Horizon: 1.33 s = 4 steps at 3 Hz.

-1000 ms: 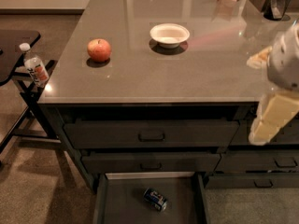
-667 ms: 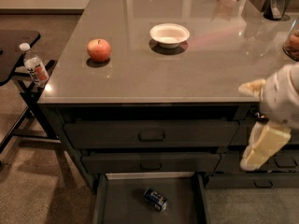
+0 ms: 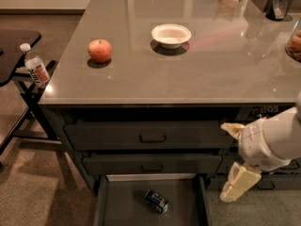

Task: Pick pepsi can from bottom drawer and place on counter

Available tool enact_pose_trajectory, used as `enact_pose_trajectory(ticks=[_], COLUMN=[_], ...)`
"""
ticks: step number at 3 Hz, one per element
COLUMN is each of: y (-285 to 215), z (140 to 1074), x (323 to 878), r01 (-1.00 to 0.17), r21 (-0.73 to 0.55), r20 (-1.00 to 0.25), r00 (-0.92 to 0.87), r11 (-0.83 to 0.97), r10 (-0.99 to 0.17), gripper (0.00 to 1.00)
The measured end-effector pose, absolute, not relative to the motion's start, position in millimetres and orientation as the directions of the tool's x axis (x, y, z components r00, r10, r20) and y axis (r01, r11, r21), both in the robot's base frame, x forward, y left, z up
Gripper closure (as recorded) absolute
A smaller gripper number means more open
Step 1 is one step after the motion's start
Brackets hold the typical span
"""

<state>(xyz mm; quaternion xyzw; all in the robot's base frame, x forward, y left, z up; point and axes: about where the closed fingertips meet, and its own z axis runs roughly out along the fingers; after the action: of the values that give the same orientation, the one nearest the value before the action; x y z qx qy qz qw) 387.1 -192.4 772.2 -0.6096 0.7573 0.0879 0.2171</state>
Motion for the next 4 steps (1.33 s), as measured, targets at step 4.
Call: enact_pose_trajectory(ticks=[4], y=[-163.0], z=[674.7], x=[387.4], r01=[-0.972], r21=[-0.063], r20=[-0.482], r00=[-0.17], r11=[0.227], r10=[-0.859], gripper=[0.0])
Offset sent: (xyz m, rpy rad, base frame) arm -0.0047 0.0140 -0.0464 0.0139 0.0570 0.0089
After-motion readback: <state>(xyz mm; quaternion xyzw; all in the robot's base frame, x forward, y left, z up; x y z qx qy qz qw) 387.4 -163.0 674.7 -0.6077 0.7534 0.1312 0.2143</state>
